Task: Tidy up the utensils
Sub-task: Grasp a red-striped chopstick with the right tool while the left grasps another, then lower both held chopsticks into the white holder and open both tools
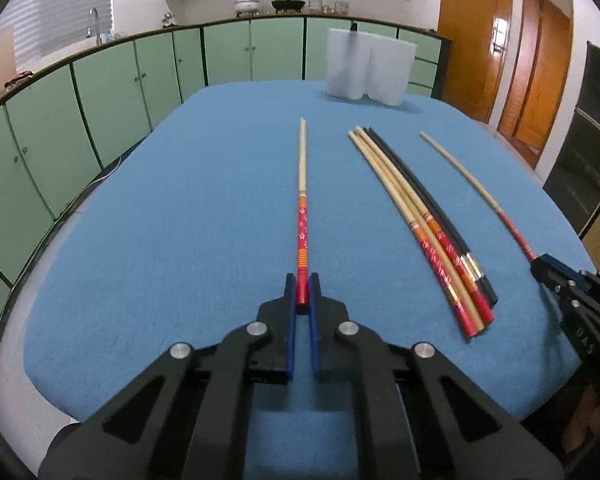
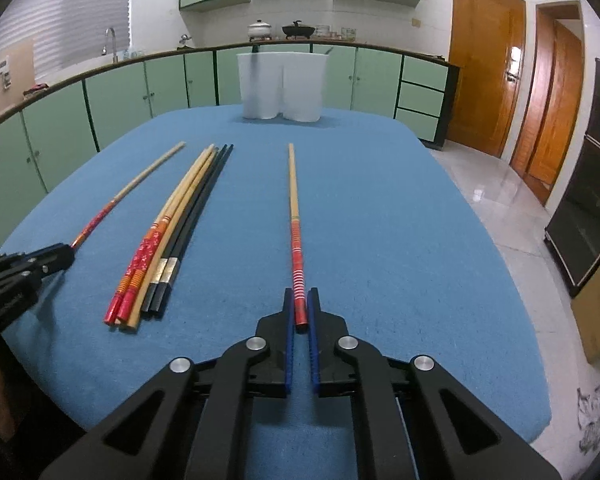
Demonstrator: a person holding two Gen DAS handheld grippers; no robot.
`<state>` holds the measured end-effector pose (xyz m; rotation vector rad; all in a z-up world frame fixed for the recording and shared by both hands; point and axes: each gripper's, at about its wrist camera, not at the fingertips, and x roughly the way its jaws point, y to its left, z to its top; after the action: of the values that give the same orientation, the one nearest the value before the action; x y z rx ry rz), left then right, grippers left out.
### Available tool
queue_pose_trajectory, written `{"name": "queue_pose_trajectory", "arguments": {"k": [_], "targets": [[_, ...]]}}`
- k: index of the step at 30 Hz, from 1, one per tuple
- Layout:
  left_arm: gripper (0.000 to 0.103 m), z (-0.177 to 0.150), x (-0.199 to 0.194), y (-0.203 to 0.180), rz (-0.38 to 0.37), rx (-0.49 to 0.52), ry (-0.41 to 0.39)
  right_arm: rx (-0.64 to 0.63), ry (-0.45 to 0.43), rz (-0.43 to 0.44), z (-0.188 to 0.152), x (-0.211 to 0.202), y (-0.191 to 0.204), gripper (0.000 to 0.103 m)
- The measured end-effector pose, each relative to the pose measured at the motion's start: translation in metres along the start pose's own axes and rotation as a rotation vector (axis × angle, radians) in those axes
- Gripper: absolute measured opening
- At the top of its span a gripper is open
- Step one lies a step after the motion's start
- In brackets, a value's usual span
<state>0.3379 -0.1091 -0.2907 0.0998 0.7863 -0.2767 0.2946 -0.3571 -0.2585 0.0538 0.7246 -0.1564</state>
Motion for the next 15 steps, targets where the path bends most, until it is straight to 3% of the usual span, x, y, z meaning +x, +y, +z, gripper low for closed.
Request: {"name": "queue_pose_trajectory", "arguments": {"k": [2,4,5,7,8,10,15], "targets": [[0.014,0.001,-0.001,0.002,0.008,0.009,0.003,-0.021,-0.003,0.014,-0.001,-0.003,0.001,0.01],[0.046,0.001,-0.002,0.005,0.023,0.015,-0.007,-0.038,-0.01,0.031,-0.004,-0.006,0.002,0.014],[0.049,0.0,-0.001,0.009,0.021,0.007,-0.009,-0.05,-0.016,0.027,-0.007,-0.007,0.002,0.015],[0.046,0.0,0.001,0.013,-0.004,-0.008,-0.008,-0.07,-0.029,0.023,-0.007,-0.006,0.004,0.015],[0.04,0.001,0.001,0.014,-0.012,-0.008,-0.011,-0.078,-0.031,0.026,-0.007,-0.005,0.005,0.014],[0.006,0.003,0.002,0.014,-0.041,-0.008,-0.004,-0.09,-0.029,0.036,-0.005,-0.006,0.007,0.007],[0.005,0.015,-0.018,0.014,-0.09,-0.042,-0.02,-0.077,-0.052,0.057,0.006,-0.024,0.008,0.006]]}}
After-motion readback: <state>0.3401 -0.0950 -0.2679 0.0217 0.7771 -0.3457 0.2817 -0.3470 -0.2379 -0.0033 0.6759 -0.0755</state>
